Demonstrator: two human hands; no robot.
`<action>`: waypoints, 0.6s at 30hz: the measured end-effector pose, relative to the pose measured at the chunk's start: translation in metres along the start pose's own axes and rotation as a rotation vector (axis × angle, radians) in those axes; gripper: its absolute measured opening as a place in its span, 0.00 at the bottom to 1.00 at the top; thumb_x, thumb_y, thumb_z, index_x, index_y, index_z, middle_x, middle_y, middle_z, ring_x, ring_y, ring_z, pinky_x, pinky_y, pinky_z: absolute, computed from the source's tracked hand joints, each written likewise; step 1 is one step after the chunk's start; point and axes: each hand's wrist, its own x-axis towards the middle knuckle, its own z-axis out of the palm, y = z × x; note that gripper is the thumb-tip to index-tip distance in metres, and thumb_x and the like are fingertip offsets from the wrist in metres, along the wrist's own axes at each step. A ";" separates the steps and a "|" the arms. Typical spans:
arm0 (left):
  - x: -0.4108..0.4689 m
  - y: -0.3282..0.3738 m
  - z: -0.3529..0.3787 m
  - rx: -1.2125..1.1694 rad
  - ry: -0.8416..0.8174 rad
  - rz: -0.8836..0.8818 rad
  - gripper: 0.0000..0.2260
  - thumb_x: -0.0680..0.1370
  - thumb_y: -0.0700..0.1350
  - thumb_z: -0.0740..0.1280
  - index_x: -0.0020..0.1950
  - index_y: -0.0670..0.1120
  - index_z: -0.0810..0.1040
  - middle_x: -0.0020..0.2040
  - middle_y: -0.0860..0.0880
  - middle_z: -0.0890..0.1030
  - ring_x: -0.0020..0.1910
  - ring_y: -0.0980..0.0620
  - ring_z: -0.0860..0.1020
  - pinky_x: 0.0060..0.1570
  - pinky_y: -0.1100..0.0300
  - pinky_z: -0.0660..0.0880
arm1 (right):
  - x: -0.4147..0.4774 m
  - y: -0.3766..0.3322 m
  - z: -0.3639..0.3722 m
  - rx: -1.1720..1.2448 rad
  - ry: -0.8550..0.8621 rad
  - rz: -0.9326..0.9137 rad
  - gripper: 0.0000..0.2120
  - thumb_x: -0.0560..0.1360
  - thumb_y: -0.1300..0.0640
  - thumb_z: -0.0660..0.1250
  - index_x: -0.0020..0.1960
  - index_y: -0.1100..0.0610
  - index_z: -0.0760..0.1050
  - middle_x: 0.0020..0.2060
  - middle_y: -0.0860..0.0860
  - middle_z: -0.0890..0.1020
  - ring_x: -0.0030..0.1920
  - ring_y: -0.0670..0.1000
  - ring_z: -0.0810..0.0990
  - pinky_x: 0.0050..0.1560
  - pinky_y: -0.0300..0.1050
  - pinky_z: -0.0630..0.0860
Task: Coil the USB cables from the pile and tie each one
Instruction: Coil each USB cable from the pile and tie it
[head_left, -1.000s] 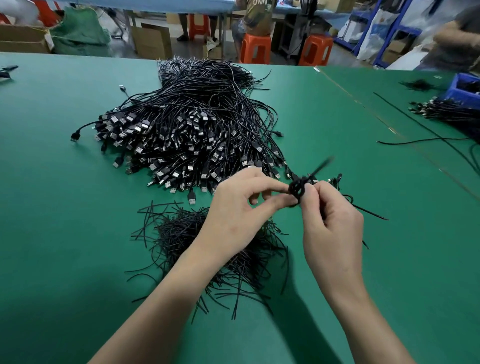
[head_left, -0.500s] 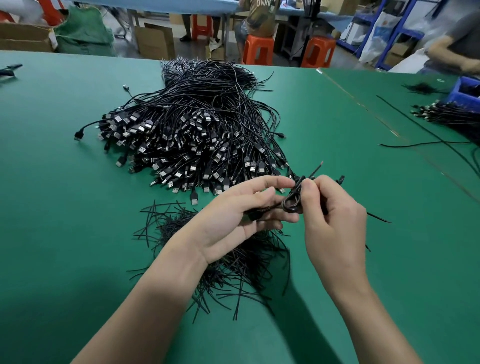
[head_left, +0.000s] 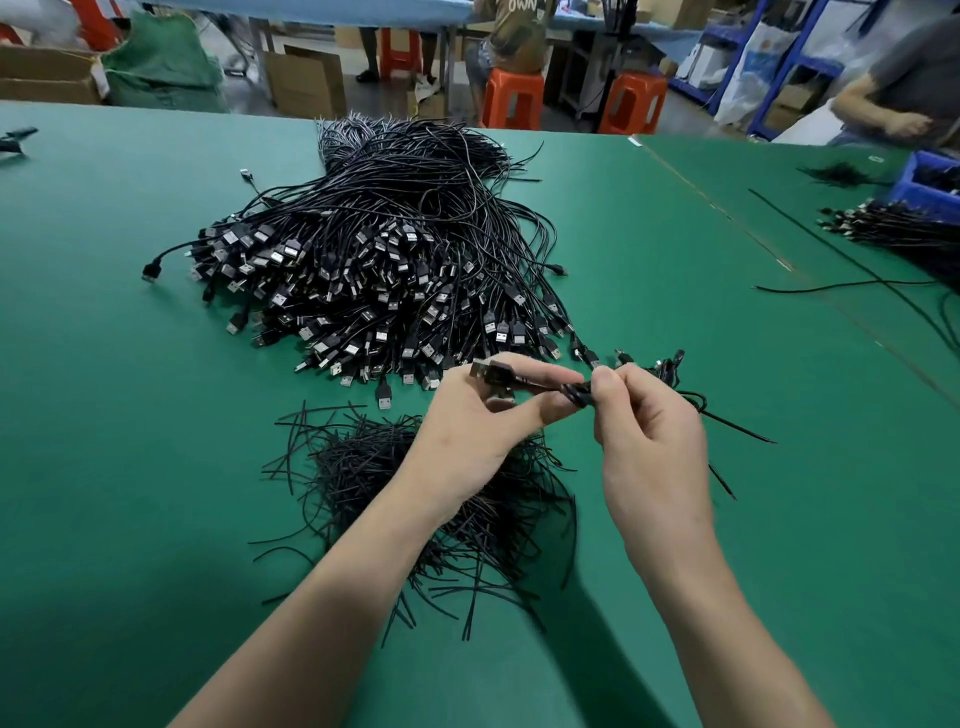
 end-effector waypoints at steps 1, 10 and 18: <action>0.000 -0.001 0.000 0.016 -0.003 0.003 0.06 0.75 0.44 0.76 0.51 0.46 0.86 0.50 0.50 0.88 0.53 0.52 0.84 0.55 0.58 0.78 | -0.001 -0.001 0.001 -0.005 0.005 -0.017 0.21 0.81 0.47 0.60 0.35 0.57 0.61 0.27 0.44 0.63 0.30 0.45 0.59 0.30 0.42 0.58; -0.001 0.008 0.003 -0.060 -0.080 -0.223 0.22 0.78 0.58 0.68 0.51 0.37 0.79 0.42 0.46 0.78 0.42 0.53 0.74 0.46 0.60 0.74 | -0.002 -0.005 0.002 -0.040 0.039 -0.191 0.21 0.83 0.54 0.61 0.34 0.50 0.58 0.27 0.43 0.62 0.29 0.44 0.59 0.29 0.36 0.57; -0.001 0.021 -0.001 -0.220 -0.038 -0.351 0.11 0.77 0.50 0.75 0.54 0.46 0.80 0.38 0.51 0.83 0.34 0.55 0.79 0.42 0.58 0.76 | 0.004 -0.003 -0.001 -0.369 0.107 -0.576 0.19 0.84 0.53 0.60 0.35 0.55 0.65 0.27 0.44 0.61 0.28 0.49 0.59 0.28 0.43 0.58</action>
